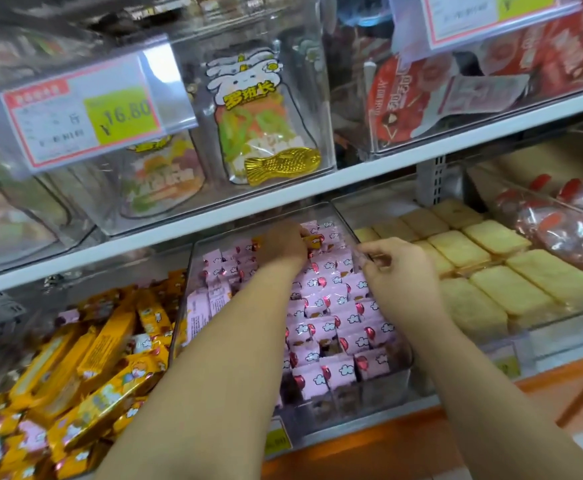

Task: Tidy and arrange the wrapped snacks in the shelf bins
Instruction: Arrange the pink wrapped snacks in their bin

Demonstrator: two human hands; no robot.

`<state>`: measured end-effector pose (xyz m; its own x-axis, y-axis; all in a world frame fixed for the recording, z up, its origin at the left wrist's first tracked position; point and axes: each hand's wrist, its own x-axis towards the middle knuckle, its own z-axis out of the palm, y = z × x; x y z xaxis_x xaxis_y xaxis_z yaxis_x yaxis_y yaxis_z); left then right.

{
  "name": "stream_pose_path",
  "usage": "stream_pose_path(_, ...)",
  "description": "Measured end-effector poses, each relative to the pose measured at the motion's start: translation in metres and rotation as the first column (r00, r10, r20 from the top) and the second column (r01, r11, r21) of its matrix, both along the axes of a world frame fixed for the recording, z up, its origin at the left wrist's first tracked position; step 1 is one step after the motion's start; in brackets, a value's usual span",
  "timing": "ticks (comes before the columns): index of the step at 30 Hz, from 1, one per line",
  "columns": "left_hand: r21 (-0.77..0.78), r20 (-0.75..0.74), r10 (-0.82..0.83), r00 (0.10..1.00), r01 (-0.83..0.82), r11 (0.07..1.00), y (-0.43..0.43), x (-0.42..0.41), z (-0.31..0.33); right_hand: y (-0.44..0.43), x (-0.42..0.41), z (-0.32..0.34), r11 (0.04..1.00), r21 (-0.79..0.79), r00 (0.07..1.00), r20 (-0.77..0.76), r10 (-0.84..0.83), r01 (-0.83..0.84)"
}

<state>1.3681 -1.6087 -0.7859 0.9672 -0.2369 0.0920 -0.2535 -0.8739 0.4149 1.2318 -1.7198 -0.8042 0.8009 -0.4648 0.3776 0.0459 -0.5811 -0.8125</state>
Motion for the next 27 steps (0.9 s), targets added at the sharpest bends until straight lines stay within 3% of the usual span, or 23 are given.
stream_pose_path(11,-0.015,0.095,0.021,0.995,-0.02,1.0,0.001,-0.004,-0.001,0.002,-0.001,0.001,1.0,0.027,1.0,0.001,-0.005,0.005)
stream_pose_path(17,-0.269,0.169,0.121,0.978,-0.072,0.96,-0.002,-0.021,0.018,0.001,-0.003,0.003,1.0,0.0,1.0,-0.026,-0.017,0.017)
stream_pose_path(21,-0.534,0.091,0.062,0.994,-0.004,0.845,0.0,-0.052,0.025,0.003,-0.007,0.006,0.999,-0.035,0.999,-0.044,-0.024,0.022)
stream_pose_path(27,-0.507,0.176,-0.066,0.982,0.148,0.849,0.03,-0.101,0.021,0.02,-0.025,0.015,0.991,-0.133,0.999,0.037,-0.013,0.018)
